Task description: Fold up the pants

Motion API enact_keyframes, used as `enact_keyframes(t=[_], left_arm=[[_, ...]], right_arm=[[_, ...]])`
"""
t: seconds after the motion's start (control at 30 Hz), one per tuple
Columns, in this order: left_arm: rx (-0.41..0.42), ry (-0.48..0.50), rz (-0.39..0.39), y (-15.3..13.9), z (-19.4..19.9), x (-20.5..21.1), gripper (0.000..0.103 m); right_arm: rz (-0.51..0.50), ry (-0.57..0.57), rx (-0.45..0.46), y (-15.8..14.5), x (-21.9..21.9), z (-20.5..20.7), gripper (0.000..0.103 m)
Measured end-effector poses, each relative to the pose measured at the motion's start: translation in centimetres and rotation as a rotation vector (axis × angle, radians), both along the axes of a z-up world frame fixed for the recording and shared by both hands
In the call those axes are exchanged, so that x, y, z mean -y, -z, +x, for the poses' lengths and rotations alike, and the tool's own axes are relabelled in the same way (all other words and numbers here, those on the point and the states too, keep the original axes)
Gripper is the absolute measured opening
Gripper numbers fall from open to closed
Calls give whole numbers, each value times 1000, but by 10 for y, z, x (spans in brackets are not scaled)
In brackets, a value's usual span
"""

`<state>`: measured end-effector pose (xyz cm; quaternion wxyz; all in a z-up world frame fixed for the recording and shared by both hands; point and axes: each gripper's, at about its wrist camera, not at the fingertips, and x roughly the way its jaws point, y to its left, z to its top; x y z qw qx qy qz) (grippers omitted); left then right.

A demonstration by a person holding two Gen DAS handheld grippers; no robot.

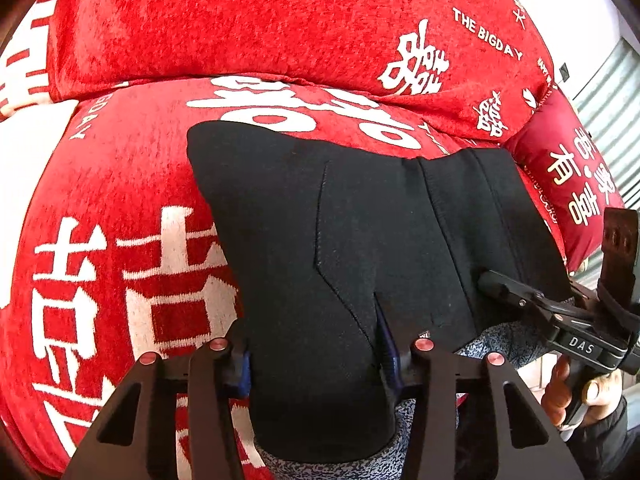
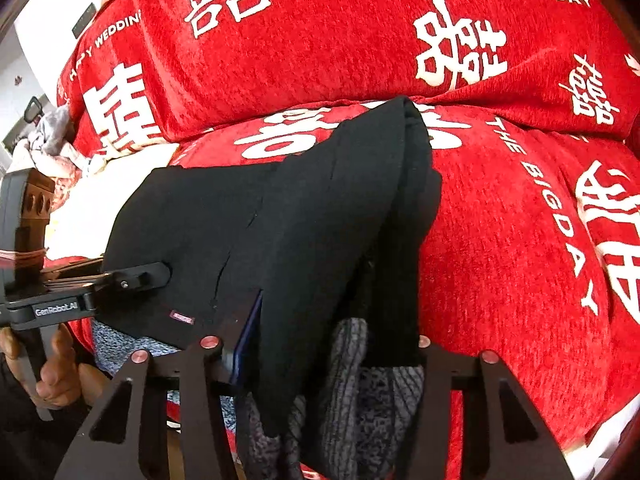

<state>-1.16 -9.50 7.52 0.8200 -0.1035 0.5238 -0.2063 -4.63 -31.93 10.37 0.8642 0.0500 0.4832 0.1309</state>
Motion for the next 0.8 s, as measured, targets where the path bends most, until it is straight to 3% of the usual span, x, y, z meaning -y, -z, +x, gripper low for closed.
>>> enact_keyframes(t=[0.33, 0.8], left_arm=[[8, -13, -4, -23, -3, -25, 48], [15, -102, 29, -40, -7, -102, 48]], right_arm=[[53, 8, 8, -19, -20, -7, 49], [55, -66, 10, -34, -102, 10, 49]])
